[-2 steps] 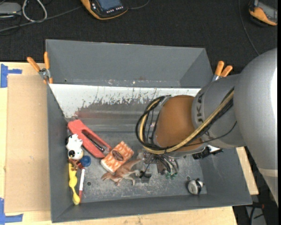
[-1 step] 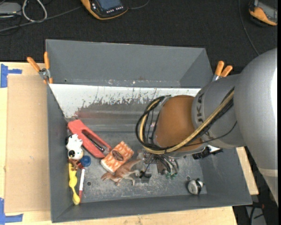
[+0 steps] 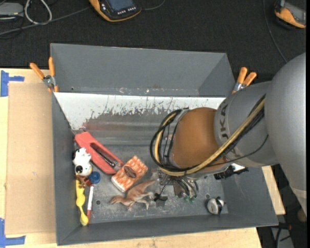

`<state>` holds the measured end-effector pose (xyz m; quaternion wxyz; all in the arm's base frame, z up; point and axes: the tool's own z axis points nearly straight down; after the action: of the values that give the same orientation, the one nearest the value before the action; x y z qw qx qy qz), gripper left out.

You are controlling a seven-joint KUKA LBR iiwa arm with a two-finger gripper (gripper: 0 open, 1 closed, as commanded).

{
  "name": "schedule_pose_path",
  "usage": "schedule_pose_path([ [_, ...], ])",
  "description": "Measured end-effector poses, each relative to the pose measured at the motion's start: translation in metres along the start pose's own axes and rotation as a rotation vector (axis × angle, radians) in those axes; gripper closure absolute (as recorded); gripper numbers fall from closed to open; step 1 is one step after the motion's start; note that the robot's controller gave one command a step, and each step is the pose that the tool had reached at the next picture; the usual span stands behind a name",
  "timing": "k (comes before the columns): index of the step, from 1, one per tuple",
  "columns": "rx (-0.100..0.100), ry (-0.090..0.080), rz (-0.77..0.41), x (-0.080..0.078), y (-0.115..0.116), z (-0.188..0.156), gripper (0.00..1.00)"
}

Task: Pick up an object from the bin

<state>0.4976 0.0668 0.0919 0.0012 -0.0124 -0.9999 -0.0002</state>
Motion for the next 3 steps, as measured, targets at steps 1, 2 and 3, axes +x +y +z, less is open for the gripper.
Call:
schedule_pose_path([
  [1,-0.001,-0.001,0.022,-0.009,-0.004,-0.01,1.0],
  [2,0.0,0.004,-0.025,-0.005,-0.001,-0.08,1.0],
  [3,0.0,-0.001,-0.009,-0.001,0.003,-0.042,1.0],
])
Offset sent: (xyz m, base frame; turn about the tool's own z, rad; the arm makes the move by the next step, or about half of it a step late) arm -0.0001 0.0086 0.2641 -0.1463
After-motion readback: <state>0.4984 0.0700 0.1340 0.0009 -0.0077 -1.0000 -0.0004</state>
